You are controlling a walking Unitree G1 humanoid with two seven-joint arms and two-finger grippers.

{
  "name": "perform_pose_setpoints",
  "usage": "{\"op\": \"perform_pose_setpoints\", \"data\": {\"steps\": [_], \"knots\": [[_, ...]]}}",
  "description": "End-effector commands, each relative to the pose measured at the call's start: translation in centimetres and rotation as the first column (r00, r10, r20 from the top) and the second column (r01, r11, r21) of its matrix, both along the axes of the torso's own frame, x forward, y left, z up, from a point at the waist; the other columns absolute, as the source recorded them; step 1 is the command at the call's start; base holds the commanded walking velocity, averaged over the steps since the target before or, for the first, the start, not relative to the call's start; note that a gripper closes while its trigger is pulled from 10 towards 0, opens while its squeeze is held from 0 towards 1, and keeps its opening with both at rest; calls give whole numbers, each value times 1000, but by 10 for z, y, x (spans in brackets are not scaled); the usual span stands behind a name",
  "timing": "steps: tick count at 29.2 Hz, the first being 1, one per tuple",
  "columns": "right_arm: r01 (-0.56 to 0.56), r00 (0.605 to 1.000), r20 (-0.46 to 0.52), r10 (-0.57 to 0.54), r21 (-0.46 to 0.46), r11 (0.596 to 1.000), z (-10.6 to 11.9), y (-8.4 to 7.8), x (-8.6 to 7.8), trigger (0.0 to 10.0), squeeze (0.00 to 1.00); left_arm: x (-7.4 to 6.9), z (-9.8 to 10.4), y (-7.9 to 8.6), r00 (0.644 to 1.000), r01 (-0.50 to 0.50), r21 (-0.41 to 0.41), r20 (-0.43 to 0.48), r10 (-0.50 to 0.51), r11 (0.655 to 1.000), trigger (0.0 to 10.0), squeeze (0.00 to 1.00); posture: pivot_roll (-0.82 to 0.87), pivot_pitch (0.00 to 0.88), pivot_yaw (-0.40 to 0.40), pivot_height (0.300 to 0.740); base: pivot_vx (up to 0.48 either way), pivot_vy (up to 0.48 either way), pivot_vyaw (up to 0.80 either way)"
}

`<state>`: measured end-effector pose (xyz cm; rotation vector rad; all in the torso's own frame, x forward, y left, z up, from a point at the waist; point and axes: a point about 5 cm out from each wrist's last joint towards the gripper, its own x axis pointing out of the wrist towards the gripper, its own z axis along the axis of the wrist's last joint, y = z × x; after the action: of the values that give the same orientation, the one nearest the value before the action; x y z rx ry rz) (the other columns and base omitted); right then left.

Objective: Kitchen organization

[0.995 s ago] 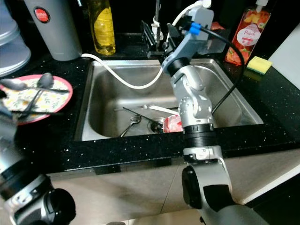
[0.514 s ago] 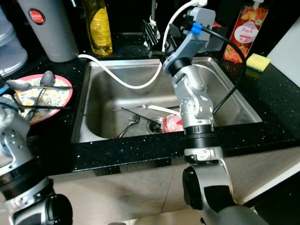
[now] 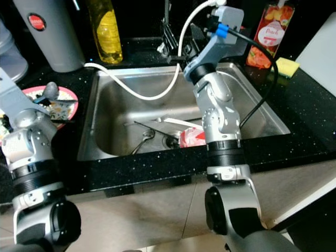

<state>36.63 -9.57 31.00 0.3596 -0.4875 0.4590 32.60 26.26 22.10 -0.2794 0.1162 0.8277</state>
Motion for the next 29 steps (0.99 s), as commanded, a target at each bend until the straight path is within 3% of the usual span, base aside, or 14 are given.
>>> {"op": "perform_pose_setpoints", "data": {"steps": [1,4,5,9,10,17,25,27,28,29], "knots": [[12,1000,-5,-12,5,1000,-1,-5,-2,10000,0,-5,-10,-2,999,-26,-3,-41,26,1000,4863,0,195,0,41,740,0,0,0],[14,1000,-6,-14,5,1000,-1,-5,-2,10000,0,-10,-13,-3,998,-51,6,-43,52,999,4902,0,194,0,40,740,0,0,0],[15,1000,-7,-15,6,1000,-2,-6,-2,10000,0,-16,-7,-7,998,-68,48,-17,68,997,5725,0,195,0,39,740,0,0,0],[14,1000,-9,-14,7,1000,-2,-6,-2,10000,0,-19,-4,-8,997,-76,76,-1,77,994,6078,0,201,0,36,740,0,0,0],[9,1000,-11,-9,8,1000,-2,-5,-1,10000,0,-21,-1,-8,997,-76,110,9,76,991,6667,0,206,0,33,740,0,0,0],[-5,1000,-14,5,10,1000,-3,-1,-1,10000,0,-26,-5,-2,993,-116,113,1,117,987,6824,0,216,0,29,740,0,0,0],[-6,1000,-15,6,13,1000,-2,0,-1,10000,0,-28,-30,1,990,-119,42,-75,122,992,7216,0,211,0,31,740,0,0,0],[-1,1000,-15,1,12,1000,-2,-2,-1,10000,0,-24,-44,10,985,-132,-18,-113,129,991,8314,0,206,0,31,740,0,0,0],[-1,1000,-15,1,12,1000,-2,-2,-1,10000,0,-24,-44,10,985,-132,-18,-113,129,991,8314,0,206,0,31,740,0,0,0],[-1,1000,-15,1,12,1000,-2,-2,-1,10000,0,-22,-46,13,985,-127,-29,-119,123,991,9373,0,205,0,31,740,0,0,0]]}}
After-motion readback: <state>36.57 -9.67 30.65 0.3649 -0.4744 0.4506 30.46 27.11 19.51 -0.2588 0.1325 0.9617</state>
